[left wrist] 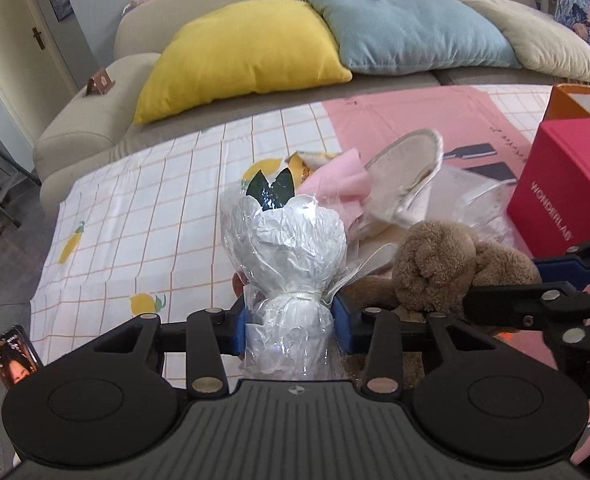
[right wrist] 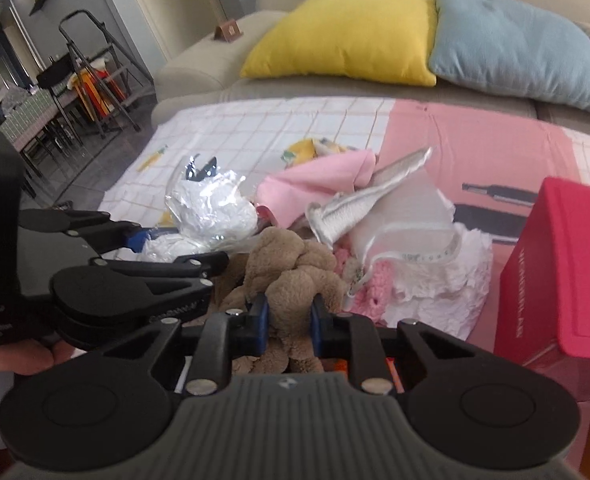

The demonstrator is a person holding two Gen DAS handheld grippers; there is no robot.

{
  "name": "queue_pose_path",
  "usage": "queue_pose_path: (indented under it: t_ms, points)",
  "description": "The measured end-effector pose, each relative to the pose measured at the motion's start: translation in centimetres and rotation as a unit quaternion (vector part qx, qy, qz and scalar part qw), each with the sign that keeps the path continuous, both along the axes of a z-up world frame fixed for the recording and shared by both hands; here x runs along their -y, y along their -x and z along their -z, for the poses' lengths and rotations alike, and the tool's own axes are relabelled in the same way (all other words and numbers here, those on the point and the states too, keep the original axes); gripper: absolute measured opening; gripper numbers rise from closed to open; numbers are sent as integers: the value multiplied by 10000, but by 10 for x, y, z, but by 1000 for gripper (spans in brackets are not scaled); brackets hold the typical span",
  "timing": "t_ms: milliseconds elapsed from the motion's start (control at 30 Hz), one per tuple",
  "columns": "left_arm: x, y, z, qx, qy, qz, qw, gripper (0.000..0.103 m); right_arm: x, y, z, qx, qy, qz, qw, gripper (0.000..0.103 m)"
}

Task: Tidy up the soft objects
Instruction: 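Carry the bundle and teddy bear over the white cardboard box with both tools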

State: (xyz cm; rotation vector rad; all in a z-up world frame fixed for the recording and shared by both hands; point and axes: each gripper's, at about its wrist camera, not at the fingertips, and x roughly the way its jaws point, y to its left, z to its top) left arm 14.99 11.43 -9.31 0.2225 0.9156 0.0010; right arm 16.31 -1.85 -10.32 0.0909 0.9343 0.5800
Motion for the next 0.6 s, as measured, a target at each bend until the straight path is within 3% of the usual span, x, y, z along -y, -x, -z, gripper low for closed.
queue_pose_path:
  t_ms: [233, 467, 600]
  points:
    - [18, 20, -36, 339, 149, -56, 9993, 47, 46, 33, -46, 658, -164, 138, 9976, 19]
    - [44, 46, -61, 692, 683, -258, 9949, 47, 120, 65, -83, 1216, -349, 822, 9885, 19]
    - [68, 58, -80, 835, 1161, 48, 9897, 47, 166, 75, -101, 1540, -147, 1166, 9811, 19]
